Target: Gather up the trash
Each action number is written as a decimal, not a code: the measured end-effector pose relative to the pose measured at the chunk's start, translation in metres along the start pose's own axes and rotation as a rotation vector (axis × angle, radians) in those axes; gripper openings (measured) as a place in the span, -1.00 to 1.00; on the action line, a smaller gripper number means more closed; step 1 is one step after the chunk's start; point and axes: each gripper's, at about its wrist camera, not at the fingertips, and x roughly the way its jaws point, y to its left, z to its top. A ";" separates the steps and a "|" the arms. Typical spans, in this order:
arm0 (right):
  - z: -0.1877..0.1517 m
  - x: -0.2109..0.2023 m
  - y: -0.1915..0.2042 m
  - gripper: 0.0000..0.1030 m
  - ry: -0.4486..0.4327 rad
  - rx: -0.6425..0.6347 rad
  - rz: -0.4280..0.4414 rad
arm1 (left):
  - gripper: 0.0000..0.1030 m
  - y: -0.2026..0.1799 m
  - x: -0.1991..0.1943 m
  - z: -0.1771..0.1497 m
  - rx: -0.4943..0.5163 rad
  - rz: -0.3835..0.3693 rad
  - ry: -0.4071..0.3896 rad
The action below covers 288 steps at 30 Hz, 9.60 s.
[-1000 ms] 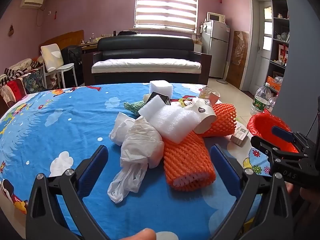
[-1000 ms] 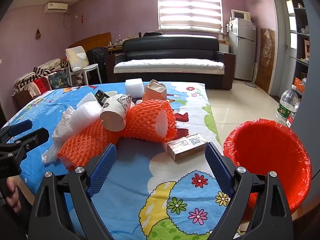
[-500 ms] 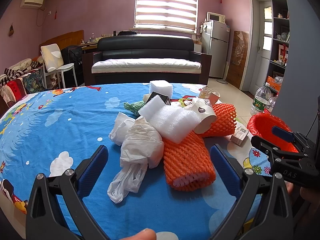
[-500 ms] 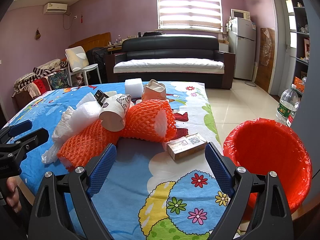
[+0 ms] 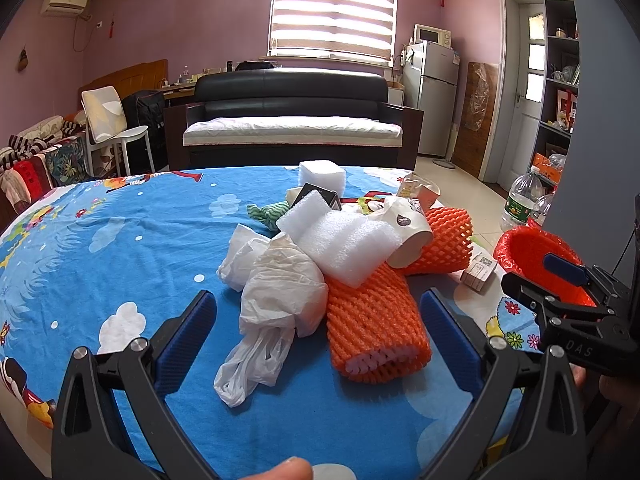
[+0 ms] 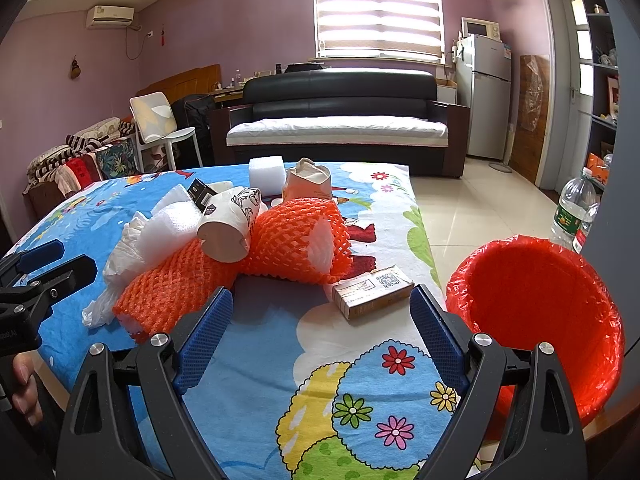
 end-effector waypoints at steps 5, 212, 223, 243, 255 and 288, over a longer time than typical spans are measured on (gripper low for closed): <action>0.000 0.000 0.000 0.65 0.000 0.000 0.000 | 0.91 0.001 0.001 0.000 0.001 -0.001 0.001; 0.030 -0.007 -0.213 0.60 0.049 0.292 -0.385 | 0.25 -0.197 0.092 0.105 0.169 -0.486 0.038; 0.045 0.016 -0.169 0.64 0.048 0.228 -0.291 | 0.25 -0.127 0.078 0.112 0.101 -0.343 0.000; 0.064 0.053 -0.079 0.64 0.025 0.081 -0.110 | 0.25 -0.018 0.086 0.099 -0.124 -0.071 0.104; 0.059 0.071 -0.045 0.64 0.056 0.017 -0.039 | 0.25 0.009 0.111 0.072 -0.290 -0.109 0.271; 0.051 0.088 -0.015 0.64 0.115 -0.008 0.089 | -0.04 -0.010 0.092 0.085 -0.126 -0.012 0.167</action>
